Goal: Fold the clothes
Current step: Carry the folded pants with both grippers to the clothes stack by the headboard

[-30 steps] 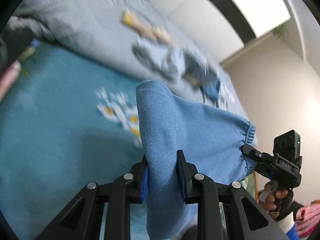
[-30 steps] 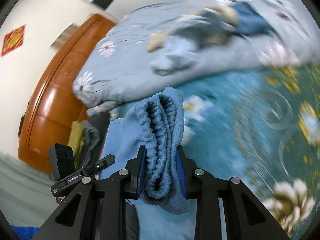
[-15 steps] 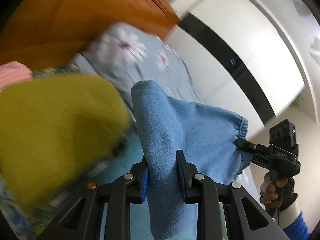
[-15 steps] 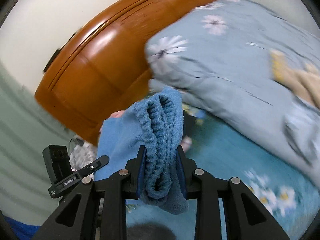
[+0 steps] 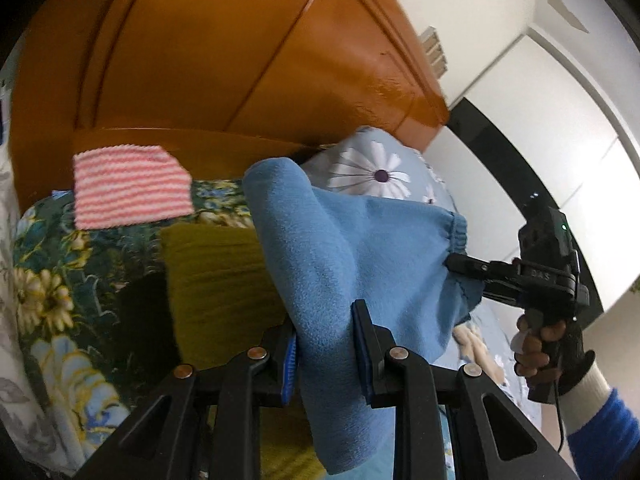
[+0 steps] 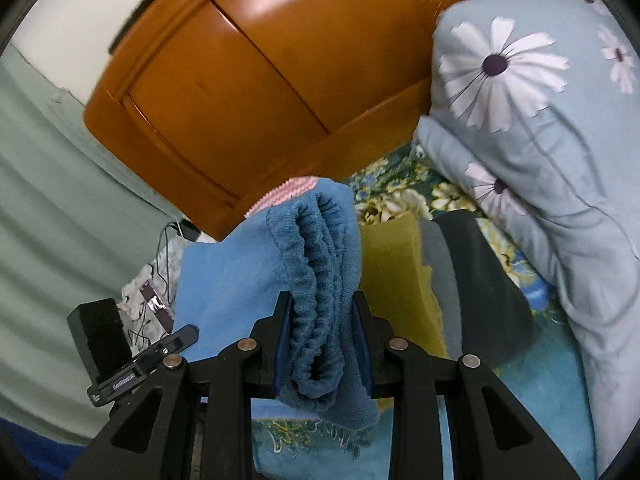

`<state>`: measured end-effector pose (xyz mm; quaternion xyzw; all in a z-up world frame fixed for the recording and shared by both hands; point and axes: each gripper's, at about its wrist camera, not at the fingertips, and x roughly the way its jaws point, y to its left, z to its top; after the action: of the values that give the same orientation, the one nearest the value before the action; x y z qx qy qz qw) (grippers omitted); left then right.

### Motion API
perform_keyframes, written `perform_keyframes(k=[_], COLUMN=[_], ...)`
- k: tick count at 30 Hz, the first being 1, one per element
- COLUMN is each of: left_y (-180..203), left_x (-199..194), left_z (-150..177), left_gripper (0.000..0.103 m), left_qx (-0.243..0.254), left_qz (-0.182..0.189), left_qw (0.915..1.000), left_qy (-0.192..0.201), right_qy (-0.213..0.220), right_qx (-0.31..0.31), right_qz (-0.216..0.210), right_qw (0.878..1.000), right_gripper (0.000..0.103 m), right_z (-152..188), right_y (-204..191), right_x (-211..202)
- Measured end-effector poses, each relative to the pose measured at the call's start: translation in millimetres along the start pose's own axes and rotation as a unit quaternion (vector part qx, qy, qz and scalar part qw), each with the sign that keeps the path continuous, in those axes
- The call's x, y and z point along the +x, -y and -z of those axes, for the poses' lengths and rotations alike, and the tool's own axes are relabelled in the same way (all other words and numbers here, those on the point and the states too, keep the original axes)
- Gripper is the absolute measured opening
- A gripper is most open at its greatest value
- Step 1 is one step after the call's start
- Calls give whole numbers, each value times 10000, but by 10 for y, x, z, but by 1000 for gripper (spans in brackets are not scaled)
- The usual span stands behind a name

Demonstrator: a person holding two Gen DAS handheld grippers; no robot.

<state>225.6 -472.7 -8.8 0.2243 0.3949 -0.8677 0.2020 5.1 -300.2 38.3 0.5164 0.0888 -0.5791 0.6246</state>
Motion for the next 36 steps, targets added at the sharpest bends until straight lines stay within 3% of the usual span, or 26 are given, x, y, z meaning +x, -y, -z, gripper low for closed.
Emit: perform_keyframes(k=[11,16,20,25,30,33,36], left_y=[-246,-192,-202,-264,-75,113,187], left_x=[254,190,74,-106,-68,26,149], left_z=[99,71,53,-52,-281,-353,-326], left_gripper=[30,31,44,46,50,58,58], left_qx=[-156,-53,53,122,462,798,998], left_qz=[-143,-183,-445,-679,-588,-522,-526], left_qw=[9996,9997,9989,9976,9970,9952,9936], left_qy=[-197,-172,-113,115,213,198,69], right_qy=[-422,-373,-282,113,212,59,-78], right_qx=[282,299,129,160,-406,-1018,-1371], right_qz=[200,207,382,753,830,866,1236], right_qw=[9985,9986,9988,9970,9955,9910,9828], right_gripper=[30,34,35,35,35,35,35], right_z=[-134,-137,-123,-97,-75,-2,97], right_y=[385,355,240,207,-186,-498,-574], right_x=[561,531,416,74,8,158,321])
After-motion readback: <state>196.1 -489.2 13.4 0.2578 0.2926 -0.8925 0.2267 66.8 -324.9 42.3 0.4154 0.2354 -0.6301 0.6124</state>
